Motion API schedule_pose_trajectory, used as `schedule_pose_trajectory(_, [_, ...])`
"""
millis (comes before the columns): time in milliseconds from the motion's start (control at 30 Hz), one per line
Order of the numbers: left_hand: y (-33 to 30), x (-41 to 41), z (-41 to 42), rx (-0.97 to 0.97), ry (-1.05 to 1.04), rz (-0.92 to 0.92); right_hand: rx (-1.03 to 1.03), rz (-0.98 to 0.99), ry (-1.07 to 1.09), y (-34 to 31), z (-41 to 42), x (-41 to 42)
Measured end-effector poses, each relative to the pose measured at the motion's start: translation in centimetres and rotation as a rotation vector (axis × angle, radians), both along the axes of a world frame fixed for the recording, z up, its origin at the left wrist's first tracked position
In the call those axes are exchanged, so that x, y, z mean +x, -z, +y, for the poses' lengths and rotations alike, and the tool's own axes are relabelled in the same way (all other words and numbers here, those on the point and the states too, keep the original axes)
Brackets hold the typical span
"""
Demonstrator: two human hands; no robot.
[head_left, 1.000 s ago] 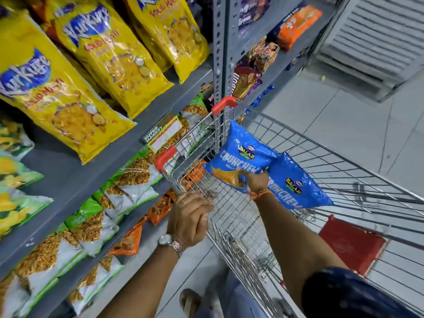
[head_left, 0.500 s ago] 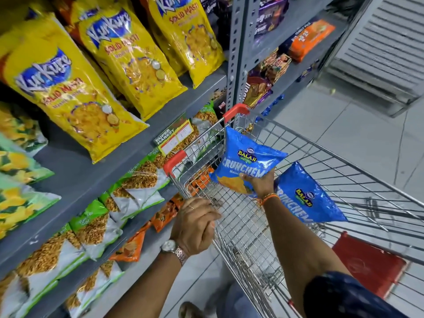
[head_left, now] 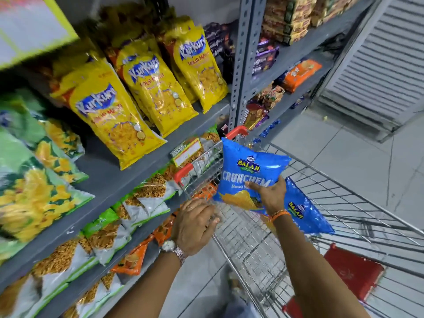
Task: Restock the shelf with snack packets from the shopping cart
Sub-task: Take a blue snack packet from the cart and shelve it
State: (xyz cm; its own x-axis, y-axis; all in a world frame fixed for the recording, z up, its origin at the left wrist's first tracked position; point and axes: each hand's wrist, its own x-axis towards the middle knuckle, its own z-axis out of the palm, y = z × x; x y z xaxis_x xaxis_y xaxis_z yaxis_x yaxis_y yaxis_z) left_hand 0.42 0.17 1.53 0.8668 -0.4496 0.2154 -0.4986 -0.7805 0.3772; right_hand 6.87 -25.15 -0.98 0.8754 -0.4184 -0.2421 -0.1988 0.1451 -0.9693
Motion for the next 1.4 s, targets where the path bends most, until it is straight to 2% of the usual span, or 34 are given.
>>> schedule_pose_trajectory(67, [-2.4, -0.2, 0.7, -0.024, -0.09, 0.001, -0.034, -0.062, -0.036, -4.0, 0.5, -0.3])
schedule_pose_trajectory(133, [-6.5, -0.6, 1.7, -0.066, -0.16, -0.075, -0.045, -0.138, -0.068, -9.4, 1.2, -0.4])
schedule_pose_trajectory(267, [-17.7, -1.6, 4.6, -0.123, -0.267, -0.393, -0.083, -0.337, -0.111, -21.9, 3.1, -0.9])
schedule_pose_trajectory(467, [-33.3, -3.6, 11.6, -0.098, -0.576, -0.786, -0.025, -0.707, -0.191, -38.6, 5.6, -1.9])
schedule_pose_trajectory(567, [-37.0, -4.0, 14.6, 0.001, -0.711, -0.81, 0.03, -0.825, -0.294, -44.7, 8.4, -0.8])
schedule_pose_trajectory(667, [-38.3, -3.3, 17.3, 0.038, -0.805, -0.72, 0.093, -0.846, -0.432, -49.3, 12.4, 1.5])
schedule_pose_trajectory(800, [-37.6, -2.1, 19.0, 0.102, -0.786, -0.7, 0.172, -0.774, -0.57, -52.9, 17.0, 5.4])
schedule_pose_trajectory(933, [-36.5, -1.3, 19.2, 0.093, -0.802, -0.788, 0.099, -0.722, -0.69, -54.1, 19.9, 9.3])
schedule_pose_trajectory(1167, [-35.5, -0.7, 19.8, 0.159, -0.789, -0.914, 0.012, -0.652, -0.785, -53.6, 22.7, 13.8])
schedule_pose_trajectory(1400, [-35.3, -0.4, 20.1, 0.162, -0.779, -0.934, -0.005, -0.661, -0.822, -52.9, 23.1, 15.0])
